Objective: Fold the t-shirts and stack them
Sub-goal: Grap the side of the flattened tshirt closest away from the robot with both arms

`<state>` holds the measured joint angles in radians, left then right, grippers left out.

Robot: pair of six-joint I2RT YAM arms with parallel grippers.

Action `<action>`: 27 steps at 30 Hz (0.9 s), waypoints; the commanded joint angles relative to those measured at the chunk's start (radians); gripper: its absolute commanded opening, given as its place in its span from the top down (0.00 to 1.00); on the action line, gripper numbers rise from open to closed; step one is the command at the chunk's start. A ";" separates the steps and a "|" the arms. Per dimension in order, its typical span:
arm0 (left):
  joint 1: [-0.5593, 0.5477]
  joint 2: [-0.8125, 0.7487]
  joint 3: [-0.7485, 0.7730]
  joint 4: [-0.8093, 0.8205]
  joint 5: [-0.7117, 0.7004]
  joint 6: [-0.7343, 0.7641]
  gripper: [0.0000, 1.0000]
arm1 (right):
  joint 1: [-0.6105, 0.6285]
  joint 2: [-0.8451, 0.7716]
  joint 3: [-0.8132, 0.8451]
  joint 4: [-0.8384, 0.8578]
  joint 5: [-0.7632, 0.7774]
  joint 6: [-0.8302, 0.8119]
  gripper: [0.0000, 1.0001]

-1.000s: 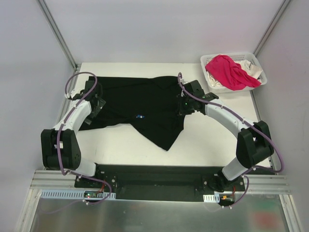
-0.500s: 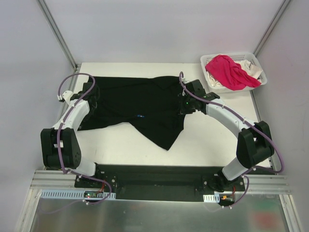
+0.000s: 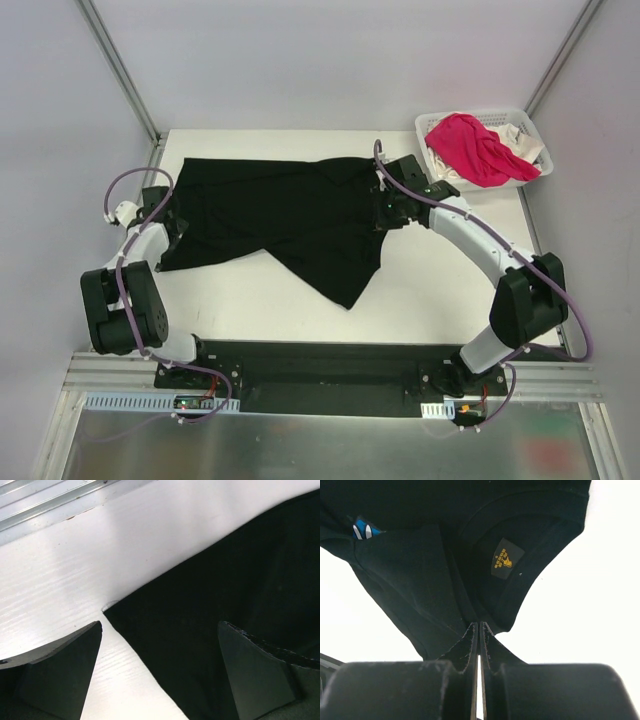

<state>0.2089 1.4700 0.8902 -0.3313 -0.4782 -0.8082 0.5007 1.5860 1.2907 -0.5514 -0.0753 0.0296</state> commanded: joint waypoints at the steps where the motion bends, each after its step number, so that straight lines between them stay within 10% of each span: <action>1: 0.059 -0.091 -0.065 0.116 0.084 0.003 0.01 | -0.007 -0.024 0.079 -0.088 0.062 -0.017 0.99; 27: 0.084 -0.112 -0.132 -0.009 0.036 -0.026 0.10 | 0.001 0.025 0.177 -0.116 0.045 -0.019 0.99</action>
<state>0.2897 1.3548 0.7734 -0.3019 -0.4286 -0.8288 0.5011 1.5917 1.4040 -0.6556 -0.0338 0.0212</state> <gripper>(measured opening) 0.896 0.016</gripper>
